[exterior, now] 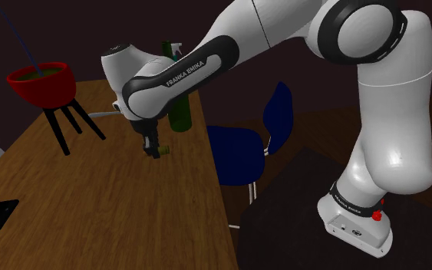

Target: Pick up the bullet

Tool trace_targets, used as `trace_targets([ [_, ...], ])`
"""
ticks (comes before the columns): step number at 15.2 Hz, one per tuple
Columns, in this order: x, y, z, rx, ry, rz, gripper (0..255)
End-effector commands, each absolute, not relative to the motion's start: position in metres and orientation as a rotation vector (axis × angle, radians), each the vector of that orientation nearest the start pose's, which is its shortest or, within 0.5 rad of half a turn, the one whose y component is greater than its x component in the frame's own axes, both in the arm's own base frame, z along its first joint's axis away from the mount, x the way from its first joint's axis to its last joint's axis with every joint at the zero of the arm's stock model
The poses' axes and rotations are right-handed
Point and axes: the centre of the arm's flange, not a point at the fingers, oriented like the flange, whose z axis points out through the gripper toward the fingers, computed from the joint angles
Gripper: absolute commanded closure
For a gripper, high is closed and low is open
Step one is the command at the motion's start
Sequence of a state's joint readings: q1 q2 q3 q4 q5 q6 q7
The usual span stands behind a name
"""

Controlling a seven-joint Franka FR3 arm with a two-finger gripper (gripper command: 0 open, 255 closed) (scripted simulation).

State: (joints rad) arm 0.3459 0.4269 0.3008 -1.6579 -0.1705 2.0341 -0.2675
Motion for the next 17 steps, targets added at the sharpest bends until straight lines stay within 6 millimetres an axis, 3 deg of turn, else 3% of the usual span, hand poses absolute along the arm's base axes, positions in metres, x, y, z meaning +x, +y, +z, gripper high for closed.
trace_targets([
  [1,0.548,0.374,0.369,-2.809,-1.479,0.037,255],
  [5,0.547,0.375,0.369,-2.809,-1.479,0.037,255],
  [17,0.547,0.375,0.432,-2.809,-1.479,0.037,255],
])
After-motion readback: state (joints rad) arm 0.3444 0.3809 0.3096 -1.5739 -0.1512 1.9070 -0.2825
